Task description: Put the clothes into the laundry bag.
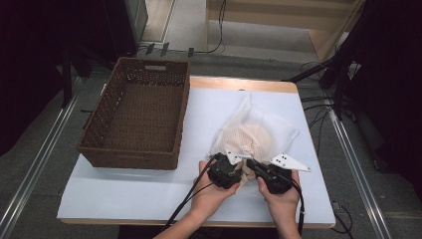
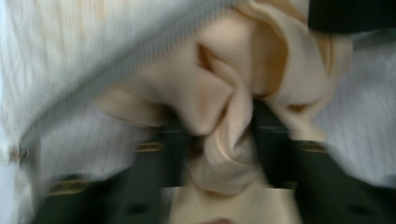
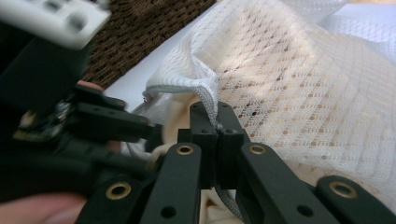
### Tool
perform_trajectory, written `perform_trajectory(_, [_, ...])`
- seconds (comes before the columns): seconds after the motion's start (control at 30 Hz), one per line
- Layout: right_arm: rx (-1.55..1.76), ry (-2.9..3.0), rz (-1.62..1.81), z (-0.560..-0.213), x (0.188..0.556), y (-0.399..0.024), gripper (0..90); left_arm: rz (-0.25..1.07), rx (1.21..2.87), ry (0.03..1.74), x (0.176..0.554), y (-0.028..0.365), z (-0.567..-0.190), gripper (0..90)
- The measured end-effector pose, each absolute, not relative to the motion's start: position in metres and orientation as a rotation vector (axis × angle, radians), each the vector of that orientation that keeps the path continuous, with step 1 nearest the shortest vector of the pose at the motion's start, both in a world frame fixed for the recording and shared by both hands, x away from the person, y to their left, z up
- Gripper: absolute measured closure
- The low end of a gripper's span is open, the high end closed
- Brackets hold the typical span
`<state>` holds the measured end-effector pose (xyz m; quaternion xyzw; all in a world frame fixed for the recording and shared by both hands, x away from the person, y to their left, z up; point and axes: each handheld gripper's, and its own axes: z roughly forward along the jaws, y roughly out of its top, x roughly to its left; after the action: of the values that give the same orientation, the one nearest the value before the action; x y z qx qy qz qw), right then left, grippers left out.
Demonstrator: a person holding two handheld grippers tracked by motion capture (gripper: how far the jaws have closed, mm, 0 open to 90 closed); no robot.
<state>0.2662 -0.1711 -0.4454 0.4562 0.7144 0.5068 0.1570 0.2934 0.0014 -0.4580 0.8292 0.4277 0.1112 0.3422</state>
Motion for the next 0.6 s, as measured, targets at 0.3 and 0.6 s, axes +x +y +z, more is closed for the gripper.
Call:
perform_trajectory(0.3, [1.307,1.961,1.511,-0.433,0.261,-0.182,89.8,0.31,1.828,1.165,0.331,0.005,-0.449,77.3])
perform_trajectory(0.6, [1.338,1.972,1.458,-0.445,0.268,-0.189,89.9,0.16,1.945,1.096,0.323,0.021,-0.456,47.0])
